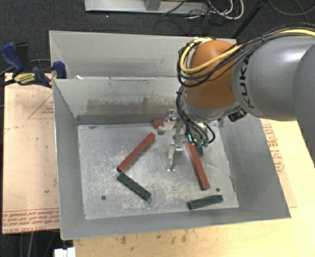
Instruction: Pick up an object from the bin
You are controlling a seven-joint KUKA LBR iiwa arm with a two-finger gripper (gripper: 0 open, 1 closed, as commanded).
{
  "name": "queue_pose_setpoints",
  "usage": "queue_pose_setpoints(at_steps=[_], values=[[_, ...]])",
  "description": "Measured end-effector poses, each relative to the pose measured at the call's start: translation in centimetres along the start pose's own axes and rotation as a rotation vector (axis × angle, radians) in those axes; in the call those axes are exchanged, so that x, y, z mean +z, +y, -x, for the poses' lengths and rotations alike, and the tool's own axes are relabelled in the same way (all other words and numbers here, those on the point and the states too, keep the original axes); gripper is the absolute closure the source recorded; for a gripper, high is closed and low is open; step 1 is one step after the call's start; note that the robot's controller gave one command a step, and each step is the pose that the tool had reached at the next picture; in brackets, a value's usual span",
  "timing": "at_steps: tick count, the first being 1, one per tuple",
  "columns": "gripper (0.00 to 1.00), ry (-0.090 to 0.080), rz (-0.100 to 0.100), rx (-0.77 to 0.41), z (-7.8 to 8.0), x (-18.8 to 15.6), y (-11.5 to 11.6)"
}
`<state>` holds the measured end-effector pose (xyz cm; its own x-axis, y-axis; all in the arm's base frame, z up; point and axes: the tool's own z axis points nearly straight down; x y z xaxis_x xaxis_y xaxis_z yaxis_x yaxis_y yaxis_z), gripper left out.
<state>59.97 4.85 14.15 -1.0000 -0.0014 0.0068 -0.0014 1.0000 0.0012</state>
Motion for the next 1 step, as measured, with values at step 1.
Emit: queue_pose_setpoints(at_steps=[1], values=[[0.00, -0.008, 0.000, 0.001, 0.19, -0.47, -0.02]])
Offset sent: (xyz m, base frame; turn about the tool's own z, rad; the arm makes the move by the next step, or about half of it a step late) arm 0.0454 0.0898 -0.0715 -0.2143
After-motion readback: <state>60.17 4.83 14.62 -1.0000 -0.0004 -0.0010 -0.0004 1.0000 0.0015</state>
